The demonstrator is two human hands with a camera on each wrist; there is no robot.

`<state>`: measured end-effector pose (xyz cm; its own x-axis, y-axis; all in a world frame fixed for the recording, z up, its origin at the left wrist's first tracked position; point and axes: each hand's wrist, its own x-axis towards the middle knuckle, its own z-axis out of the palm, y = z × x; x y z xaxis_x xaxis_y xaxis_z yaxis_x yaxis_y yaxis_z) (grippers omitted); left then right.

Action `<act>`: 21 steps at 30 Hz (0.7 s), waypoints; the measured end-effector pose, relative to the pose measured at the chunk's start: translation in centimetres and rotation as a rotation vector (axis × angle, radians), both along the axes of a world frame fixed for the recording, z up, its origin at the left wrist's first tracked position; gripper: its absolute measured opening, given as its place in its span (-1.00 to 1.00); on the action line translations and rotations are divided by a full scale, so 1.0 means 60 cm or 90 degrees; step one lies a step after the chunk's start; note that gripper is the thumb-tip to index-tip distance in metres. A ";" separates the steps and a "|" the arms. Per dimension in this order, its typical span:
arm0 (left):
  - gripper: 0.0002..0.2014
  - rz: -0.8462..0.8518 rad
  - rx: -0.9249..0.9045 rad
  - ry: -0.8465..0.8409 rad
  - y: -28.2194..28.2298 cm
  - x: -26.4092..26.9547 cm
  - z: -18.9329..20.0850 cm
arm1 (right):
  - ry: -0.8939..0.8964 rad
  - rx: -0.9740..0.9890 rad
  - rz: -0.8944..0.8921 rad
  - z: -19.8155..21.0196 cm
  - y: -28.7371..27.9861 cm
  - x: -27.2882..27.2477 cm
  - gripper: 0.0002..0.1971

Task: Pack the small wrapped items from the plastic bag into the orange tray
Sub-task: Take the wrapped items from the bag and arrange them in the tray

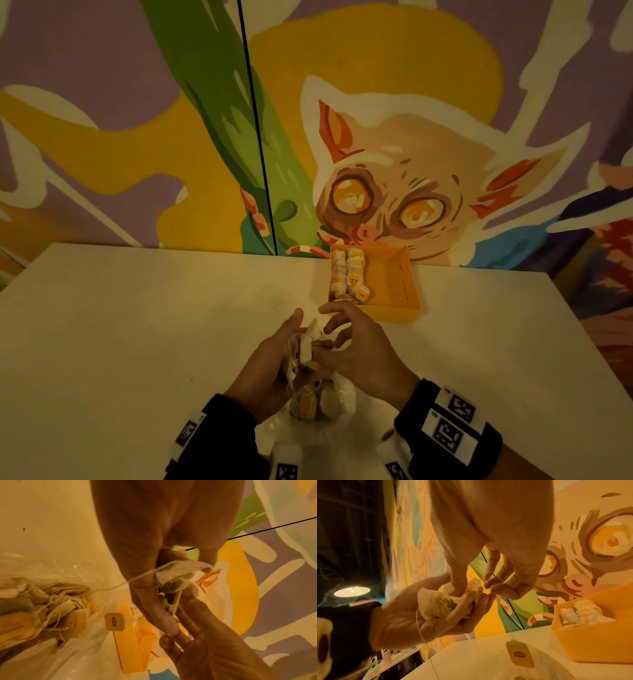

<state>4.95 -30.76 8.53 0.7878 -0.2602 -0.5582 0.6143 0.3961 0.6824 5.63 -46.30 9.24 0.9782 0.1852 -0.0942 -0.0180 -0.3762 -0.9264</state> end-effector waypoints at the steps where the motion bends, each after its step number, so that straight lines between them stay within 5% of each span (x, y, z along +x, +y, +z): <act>1: -0.53 0.002 0.018 -0.016 -0.001 0.000 0.000 | -0.001 -0.022 -0.005 -0.002 0.001 0.000 -0.43; 3: -0.69 0.017 0.061 -0.052 -0.002 0.000 -0.002 | -0.009 -0.064 -0.016 -0.010 0.004 -0.001 -0.42; 6: -0.80 0.067 0.050 -0.062 0.000 0.002 -0.004 | -0.053 -0.120 -0.012 -0.019 0.007 -0.003 -0.66; 13: -0.77 0.086 -0.054 -0.038 0.006 0.007 -0.001 | -0.065 -0.138 0.054 -0.017 0.000 -0.005 -0.68; 21: -0.80 0.083 -0.125 0.011 0.010 0.013 -0.018 | -0.047 -0.075 -0.020 -0.018 0.000 -0.007 -0.86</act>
